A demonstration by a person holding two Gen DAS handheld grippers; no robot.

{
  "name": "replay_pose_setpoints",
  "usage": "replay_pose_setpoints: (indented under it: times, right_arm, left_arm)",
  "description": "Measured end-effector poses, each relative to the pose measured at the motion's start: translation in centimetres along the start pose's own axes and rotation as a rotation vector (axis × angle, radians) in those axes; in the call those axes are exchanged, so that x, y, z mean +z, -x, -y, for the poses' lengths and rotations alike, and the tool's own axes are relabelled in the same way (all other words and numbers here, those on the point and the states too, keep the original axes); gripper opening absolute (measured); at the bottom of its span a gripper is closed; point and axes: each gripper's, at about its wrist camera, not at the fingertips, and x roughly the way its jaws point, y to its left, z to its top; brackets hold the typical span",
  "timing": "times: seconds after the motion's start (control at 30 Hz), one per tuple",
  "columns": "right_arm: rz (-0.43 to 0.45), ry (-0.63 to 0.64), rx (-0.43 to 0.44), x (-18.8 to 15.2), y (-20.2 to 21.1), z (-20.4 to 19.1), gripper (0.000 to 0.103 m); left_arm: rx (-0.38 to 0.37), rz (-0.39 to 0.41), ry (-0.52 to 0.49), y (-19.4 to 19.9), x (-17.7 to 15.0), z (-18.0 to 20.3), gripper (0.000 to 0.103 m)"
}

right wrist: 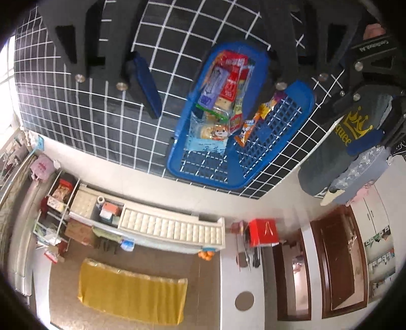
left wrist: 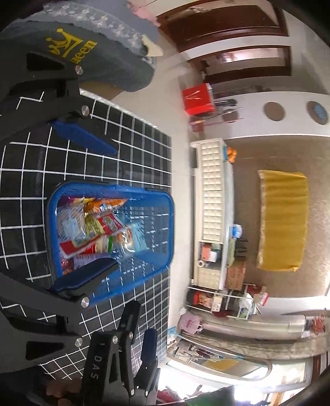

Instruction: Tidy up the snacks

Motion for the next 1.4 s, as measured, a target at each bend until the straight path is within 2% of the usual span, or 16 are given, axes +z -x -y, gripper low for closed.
replay_pose_setpoints:
  times: [0.1, 0.2, 0.33, 0.47, 0.57, 0.63, 0.73, 0.77, 0.8, 0.93, 1.17, 1.4]
  right_arm:
    - [0.032, 0.008, -0.028, -1.0, 2.3, 0.1, 0.07]
    - [0.078, -0.004, -0.079, -2.1, 4.6, 0.5, 0.071]
    - [0.126, -0.055, -0.135, -3.4, 7.2, 2.0, 0.083]
    - [0.192, -0.126, -0.141, -4.9, 10.5, 3.6, 0.089]
    - [0.266, -0.142, -0.133, -5.9, 12.7, 3.9, 0.103]
    - [0.304, -0.128, -0.154, -6.7, 13.8, 3.9, 0.103]
    - [0.315, -0.111, -0.185, -7.8, 14.5, 3.5, 0.103]
    - [0.311, -0.112, -0.187, -8.1, 14.7, 3.4, 0.103]
    - [0.309, -0.114, -0.182, -8.5, 14.9, 3.4, 0.103]
    - [0.323, -0.133, -0.177, -10.1, 15.8, 3.2, 0.103]
    - [0.339, -0.122, -0.179, -11.6, 16.5, 2.1, 0.103]
    - [0.327, -0.135, -0.178, -12.3, 16.5, 2.1, 0.103]
  left_arm:
    - [0.005, 0.064, -0.043, 2.3, -0.6, 1.6, 0.082]
    - [-0.023, 0.085, -0.041, 3.9, -1.0, 2.8, 0.082]
    - [-0.075, 0.129, -0.037, 6.5, -1.5, 4.3, 0.082]
    - [-0.129, 0.167, -0.063, 8.4, -2.0, 5.6, 0.082]
    - [-0.13, 0.17, -0.095, 9.3, -2.3, 6.5, 0.082]
    - [-0.126, 0.186, -0.099, 10.1, -2.6, 6.9, 0.084]
    - [-0.135, 0.213, -0.069, 11.4, -3.2, 7.1, 0.095]
    - [-0.139, 0.214, -0.053, 11.8, -3.5, 7.0, 0.101]
    - [-0.149, 0.213, -0.034, 12.2, -3.8, 6.8, 0.103]
    - [-0.139, 0.208, -0.002, 13.4, -4.8, 6.6, 0.103]
    - [-0.118, 0.17, -0.021, 13.5, -6.2, 7.4, 0.103]
    - [-0.144, 0.154, -0.019, 13.5, -6.8, 7.8, 0.103]
